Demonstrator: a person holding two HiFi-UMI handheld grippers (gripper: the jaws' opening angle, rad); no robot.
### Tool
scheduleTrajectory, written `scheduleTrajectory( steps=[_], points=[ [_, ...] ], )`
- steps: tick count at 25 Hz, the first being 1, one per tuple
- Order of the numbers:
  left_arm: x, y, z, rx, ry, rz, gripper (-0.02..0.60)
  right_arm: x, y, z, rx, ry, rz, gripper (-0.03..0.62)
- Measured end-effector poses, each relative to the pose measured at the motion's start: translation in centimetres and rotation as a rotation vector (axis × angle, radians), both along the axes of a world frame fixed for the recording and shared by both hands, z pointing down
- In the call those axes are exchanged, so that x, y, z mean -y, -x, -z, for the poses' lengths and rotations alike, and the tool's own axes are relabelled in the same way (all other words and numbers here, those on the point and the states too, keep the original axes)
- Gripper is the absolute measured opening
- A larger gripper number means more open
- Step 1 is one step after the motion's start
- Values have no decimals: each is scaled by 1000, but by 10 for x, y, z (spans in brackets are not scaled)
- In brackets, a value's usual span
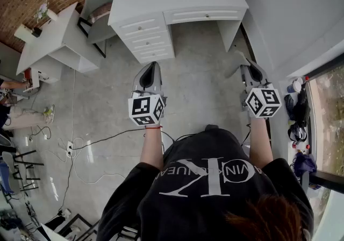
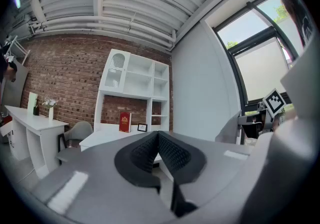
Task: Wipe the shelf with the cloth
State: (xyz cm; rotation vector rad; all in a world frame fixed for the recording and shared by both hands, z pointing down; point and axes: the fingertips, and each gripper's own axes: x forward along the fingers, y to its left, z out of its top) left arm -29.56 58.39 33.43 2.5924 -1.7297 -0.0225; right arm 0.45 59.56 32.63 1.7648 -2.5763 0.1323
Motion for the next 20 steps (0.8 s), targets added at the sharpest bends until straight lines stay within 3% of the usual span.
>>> scheduleTrajectory(
  steps=[14,20],
  points=[
    [-1,13,-4,-20,23,4,9,-1,11,-4,-33,5,17,18],
    [12,-1,-14,-10,46,-19,9,13,-3,-10,-31,20,7,18]
  ],
)
